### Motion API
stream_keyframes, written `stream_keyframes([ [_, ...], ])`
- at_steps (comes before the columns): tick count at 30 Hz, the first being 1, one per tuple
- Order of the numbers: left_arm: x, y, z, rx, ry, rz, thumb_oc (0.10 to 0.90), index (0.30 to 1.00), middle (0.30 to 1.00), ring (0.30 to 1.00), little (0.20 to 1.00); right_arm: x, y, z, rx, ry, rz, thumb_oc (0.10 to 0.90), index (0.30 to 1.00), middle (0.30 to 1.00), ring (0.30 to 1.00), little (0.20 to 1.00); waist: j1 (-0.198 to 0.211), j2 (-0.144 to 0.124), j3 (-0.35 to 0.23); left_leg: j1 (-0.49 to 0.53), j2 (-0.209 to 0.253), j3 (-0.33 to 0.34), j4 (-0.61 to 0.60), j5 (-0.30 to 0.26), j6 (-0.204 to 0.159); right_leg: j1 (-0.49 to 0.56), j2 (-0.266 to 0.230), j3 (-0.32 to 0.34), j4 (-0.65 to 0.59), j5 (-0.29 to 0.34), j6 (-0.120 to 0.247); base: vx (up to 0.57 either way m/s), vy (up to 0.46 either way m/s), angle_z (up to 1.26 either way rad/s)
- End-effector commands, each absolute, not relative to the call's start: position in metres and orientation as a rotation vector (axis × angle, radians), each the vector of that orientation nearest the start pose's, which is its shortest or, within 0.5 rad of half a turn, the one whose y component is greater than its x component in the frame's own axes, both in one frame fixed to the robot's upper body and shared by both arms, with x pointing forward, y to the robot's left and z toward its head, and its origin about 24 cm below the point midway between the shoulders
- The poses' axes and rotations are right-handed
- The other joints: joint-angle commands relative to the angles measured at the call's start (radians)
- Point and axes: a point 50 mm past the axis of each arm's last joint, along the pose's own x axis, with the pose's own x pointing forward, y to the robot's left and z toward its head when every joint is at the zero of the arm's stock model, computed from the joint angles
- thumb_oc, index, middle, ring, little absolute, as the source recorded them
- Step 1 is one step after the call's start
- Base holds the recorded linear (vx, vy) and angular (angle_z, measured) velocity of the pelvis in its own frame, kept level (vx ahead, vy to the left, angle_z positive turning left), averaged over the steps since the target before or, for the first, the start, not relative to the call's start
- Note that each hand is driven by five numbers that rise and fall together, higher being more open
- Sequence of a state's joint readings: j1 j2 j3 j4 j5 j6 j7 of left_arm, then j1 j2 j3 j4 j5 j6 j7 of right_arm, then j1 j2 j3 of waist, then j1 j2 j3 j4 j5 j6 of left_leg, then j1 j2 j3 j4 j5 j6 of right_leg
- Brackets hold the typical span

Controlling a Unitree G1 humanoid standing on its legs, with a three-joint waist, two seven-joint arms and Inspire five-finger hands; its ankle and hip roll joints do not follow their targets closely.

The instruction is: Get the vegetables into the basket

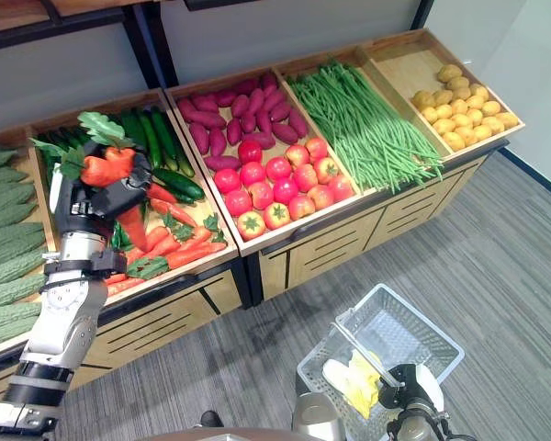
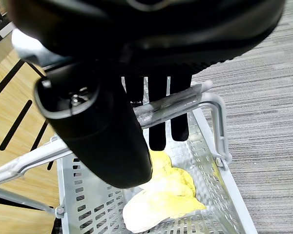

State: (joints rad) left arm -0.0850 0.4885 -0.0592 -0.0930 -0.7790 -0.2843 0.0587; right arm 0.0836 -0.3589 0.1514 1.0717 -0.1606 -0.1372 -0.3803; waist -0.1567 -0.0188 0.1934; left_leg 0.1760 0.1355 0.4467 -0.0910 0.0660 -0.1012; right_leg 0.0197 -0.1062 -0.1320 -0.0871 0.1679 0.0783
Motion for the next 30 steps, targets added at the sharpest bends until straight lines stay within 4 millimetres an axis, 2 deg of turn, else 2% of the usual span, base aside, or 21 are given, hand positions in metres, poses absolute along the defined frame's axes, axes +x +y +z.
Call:
stream_keyframes([
  [1,0.256,0.213,0.174,-0.413,-0.647,-0.206,0.400,0.300,0.300,0.300,0.300,0.121,-0.302,-0.114,-0.772,0.827,-0.361,0.400,0.300,0.300,0.300,0.300,-0.007,-0.016,-0.034,0.027,0.038,-0.045,0.004,-0.092,-0.026,0.039,-0.059,0.003,0.000,-0.104,0.081,0.01,0.000,-0.10],
  [7,0.246,0.198,0.165,-0.470,-0.621,-0.282,0.400,0.300,0.300,0.300,0.300,0.117,-0.297,-0.119,-0.748,0.843,-0.367,0.400,0.300,0.300,0.300,0.300,0.000,-0.017,-0.031,0.037,0.036,-0.049,0.004,-0.087,-0.023,0.052,-0.060,0.002,0.000,-0.113,0.078,0.00,-0.001,-0.02],
  [9,0.244,0.199,0.163,-0.479,-0.617,-0.272,0.400,0.300,0.300,0.300,0.300,0.117,-0.297,-0.119,-0.746,0.839,-0.367,0.400,0.300,0.300,0.300,0.300,0.000,-0.019,-0.029,0.038,0.035,-0.047,0.012,-0.087,-0.023,0.056,-0.061,0.002,0.000,-0.115,0.076,0.00,0.000,0.00],
  [13,0.245,0.192,0.163,-0.489,-0.606,-0.315,0.400,0.300,0.300,0.300,0.300,0.115,-0.299,-0.119,-0.720,0.848,-0.400,0.400,0.300,0.300,0.300,0.300,0.007,-0.046,-0.010,-0.030,0.040,-0.055,0.167,-0.143,-0.023,0.068,-0.077,-0.005,0.000,-0.110,0.074,-0.03,-0.002,0.00],
  [17,0.249,0.184,0.167,-0.491,-0.606,-0.357,0.400,0.300,0.300,0.300,0.300,0.114,-0.304,-0.117,-0.713,0.851,-0.417,0.400,0.300,0.300,0.300,0.300,-0.001,-0.055,0.008,-0.058,0.035,-0.053,0.223,-0.178,-0.007,0.035,-0.098,0.005,0.055,-0.110,0.081,-0.06,0.097,-0.01],
  [19,0.250,0.183,0.169,-0.491,-0.608,-0.368,0.400,0.300,0.300,0.300,0.300,0.113,-0.303,-0.117,-0.718,0.847,-0.410,0.400,0.300,0.300,0.300,0.300,-0.007,-0.058,0.013,-0.055,0.027,-0.047,0.216,-0.185,0.004,0.010,-0.105,0.017,0.084,-0.108,0.089,-0.08,0.157,-0.03],
  [20,0.252,0.179,0.171,-0.496,-0.609,-0.383,0.400,0.300,0.300,0.300,0.300,0.116,-0.303,-0.115,-0.723,0.831,-0.410,0.400,0.300,0.300,0.300,0.300,-0.026,-0.065,0.027,-0.046,0.005,-0.025,0.204,-0.202,0.023,-0.033,-0.124,0.045,0.118,-0.078,0.114,-0.11,0.200,-0.15],
  [23,0.255,0.174,0.172,-0.496,-0.604,-0.419,0.400,0.300,0.300,0.300,0.300,0.122,-0.300,-0.114,-0.712,0.818,-0.421,0.400,0.300,0.300,0.300,0.300,-0.045,-0.086,0.046,-0.046,-0.025,0.014,0.191,-0.208,0.041,-0.093,-0.148,0.094,0.098,0.034,0.167,-0.13,0.176,-0.34],
  [25,0.258,0.177,0.172,-0.474,-0.605,-0.411,0.400,0.300,0.300,0.300,0.300,0.127,-0.292,-0.115,-0.697,0.799,-0.404,0.400,0.300,0.300,0.300,0.300,-0.052,-0.085,0.054,-0.064,-0.014,0.035,0.196,-0.203,0.051,-0.131,-0.140,0.120,0.119,0.034,0.175,-0.21,0.104,-0.47],
  [26,0.260,0.174,0.173,-0.477,-0.597,-0.431,0.400,0.300,0.300,0.300,0.300,0.127,-0.288,-0.117,-0.689,0.799,-0.398,0.400,0.300,0.300,0.300,0.300,-0.045,-0.073,0.055,-0.076,-0.007,0.060,0.176,-0.184,0.064,-0.128,-0.141,0.070,0.186,-0.016,0.161,-0.25,0.133,-0.51],
  [27,0.260,0.174,0.173,-0.477,-0.597,-0.432,0.400,0.300,0.300,0.300,0.300,0.127,-0.288,-0.117,-0.689,0.799,-0.398,0.400,0.300,0.300,0.300,0.300,-0.045,-0.073,0.056,-0.076,-0.007,0.059,0.176,-0.184,0.064,-0.128,-0.141,0.070,0.188,-0.017,0.161,-0.15,0.203,-0.55],
  [28,0.260,0.173,0.174,-0.479,-0.601,-0.442,0.400,0.300,0.300,0.300,0.300,0.126,-0.289,-0.117,-0.693,0.801,-0.401,0.400,0.300,0.300,0.300,0.300,-0.034,-0.055,0.055,-0.071,-0.003,0.061,0.159,-0.196,0.064,-0.102,-0.151,0.010,0.236,-0.075,0.157,-0.18,0.226,-0.53],
  [29,0.259,0.173,0.177,-0.475,-0.619,-0.436,0.400,0.300,0.300,0.300,0.300,0.128,-0.287,-0.116,-0.700,0.792,-0.389,0.400,0.300,0.300,0.300,0.300,-0.017,-0.041,0.050,-0.084,0.007,0.112,0.128,-0.163,0.070,-0.073,-0.183,-0.100,0.323,-0.121,0.131,-0.18,0.224,-0.53],
  [30,0.259,0.173,0.177,-0.475,-0.619,-0.436,0.400,0.300,0.300,0.300,0.300,0.128,-0.287,-0.116,-0.701,0.792,-0.389,0.400,0.300,0.300,0.300,0.300,-0.018,-0.041,0.050,-0.083,0.006,0.111,0.126,-0.163,0.070,-0.074,-0.184,-0.100,0.327,-0.124,0.131,-0.23,0.150,-0.53],
])
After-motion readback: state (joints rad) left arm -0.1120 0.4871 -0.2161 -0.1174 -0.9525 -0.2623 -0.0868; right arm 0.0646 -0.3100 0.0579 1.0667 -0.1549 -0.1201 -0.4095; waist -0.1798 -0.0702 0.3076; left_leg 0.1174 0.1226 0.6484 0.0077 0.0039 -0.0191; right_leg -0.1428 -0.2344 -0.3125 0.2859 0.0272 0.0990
